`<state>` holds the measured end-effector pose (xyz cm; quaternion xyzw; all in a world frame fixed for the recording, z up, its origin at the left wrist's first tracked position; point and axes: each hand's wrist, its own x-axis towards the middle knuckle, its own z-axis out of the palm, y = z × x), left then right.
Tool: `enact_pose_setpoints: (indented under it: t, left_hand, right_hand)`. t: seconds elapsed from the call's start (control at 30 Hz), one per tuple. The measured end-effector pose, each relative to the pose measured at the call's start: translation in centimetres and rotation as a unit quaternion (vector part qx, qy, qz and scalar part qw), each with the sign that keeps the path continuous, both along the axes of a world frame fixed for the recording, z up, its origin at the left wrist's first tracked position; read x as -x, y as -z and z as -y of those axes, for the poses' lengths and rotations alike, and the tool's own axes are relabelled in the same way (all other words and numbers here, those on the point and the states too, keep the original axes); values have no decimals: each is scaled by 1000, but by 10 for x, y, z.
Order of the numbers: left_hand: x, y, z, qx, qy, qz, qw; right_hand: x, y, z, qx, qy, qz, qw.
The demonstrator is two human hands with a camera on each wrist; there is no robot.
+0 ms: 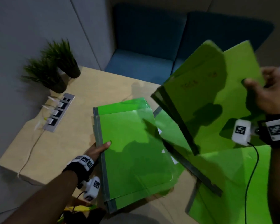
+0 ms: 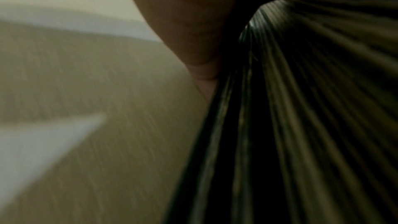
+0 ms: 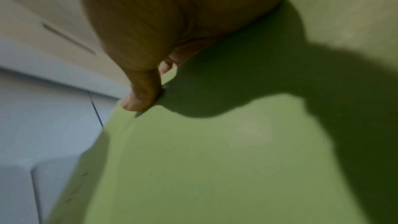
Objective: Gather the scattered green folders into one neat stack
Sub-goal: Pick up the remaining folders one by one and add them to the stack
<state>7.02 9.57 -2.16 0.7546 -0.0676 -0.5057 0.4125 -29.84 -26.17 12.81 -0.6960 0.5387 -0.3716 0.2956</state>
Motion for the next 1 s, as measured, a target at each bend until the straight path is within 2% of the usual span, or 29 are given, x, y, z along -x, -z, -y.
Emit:
enact_pose_setpoints:
  t: [0.1,0.17,0.27,0.4,0.53,0.63,0.77,0.9,0.93,1.0]
  left_hand:
    - [1,-7,2,7,14,18,1000]
    - [2,-13,2,5,15,4,1000]
    - [1,-21,1,-8,32,8,999]
    - [-3,-16,-4,1,61,34,998]
    - [-13,15,-9,18,98,58,993]
    - [-13,12,-13,38,75,11,996]
    - [-15,3,-19,38,79,-40,995]
    - [-20,7,-36,46,111,-58,991]
    - [-21,6,-39,48,128,-61,989]
    - [-24,5,-43,62,148,-74,984]
  right_hand:
    - [-17,1,-13,-20,-3,-22,1000]
    - [-39,34,-35,-79,-30,-70,994]
    - [-79,97,-83,-216,-76,-90,969]
    - [-112,153,-133,-282,-75,-132,947]
    - [-140,154,-153,-316,-137,-241,908]
    - [-155,146,-170,-317,-207,-292,878]
    - [-156,151,-182,-311,-189,-328,872]
    - [-144,149,-176,-359,-222,-349,837]
    - [-144,144,-173,-352,-231,-357,834]
    - [-154,138,-163,-239,-222,-385,863]
